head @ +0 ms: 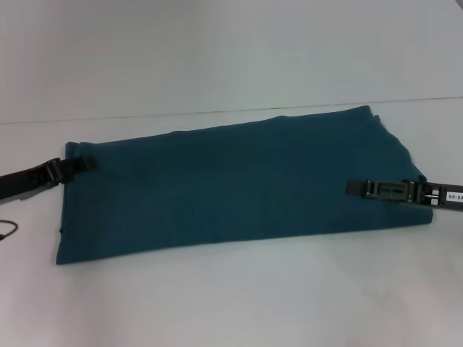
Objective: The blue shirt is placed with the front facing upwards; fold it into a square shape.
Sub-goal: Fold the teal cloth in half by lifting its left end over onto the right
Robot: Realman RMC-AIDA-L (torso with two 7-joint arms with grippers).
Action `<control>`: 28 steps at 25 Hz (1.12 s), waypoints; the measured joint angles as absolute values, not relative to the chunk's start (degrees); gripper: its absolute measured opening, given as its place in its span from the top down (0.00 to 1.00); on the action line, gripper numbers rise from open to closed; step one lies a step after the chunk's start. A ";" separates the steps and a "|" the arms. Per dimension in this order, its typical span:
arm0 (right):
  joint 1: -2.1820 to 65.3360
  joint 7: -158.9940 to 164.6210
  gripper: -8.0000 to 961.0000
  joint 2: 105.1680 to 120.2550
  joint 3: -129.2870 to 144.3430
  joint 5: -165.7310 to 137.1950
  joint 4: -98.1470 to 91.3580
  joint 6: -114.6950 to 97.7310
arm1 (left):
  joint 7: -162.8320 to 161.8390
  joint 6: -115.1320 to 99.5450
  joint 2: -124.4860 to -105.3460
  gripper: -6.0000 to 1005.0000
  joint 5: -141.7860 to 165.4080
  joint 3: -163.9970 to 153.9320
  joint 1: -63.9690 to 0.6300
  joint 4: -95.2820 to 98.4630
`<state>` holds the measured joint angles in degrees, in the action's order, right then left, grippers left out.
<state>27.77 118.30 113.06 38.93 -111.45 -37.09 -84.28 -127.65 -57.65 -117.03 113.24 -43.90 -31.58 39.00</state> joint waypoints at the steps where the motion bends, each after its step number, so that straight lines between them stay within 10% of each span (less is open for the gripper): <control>1: 27.81 118.20 0.20 113.04 38.88 -111.45 -37.09 -84.28 | -126.13 -58.57 -117.06 0.31 114.57 -44.23 -31.27 40.44; 28: 28.09 118.15 0.20 112.94 38.67 -111.43 -37.08 -84.07 | -140.63 -53.45 -118.48 0.12 129.18 -46.58 -32.77 43.70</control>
<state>28.09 118.15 112.94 38.67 -111.43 -37.08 -84.07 -140.63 -53.45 -118.48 129.18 -46.58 -32.77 43.70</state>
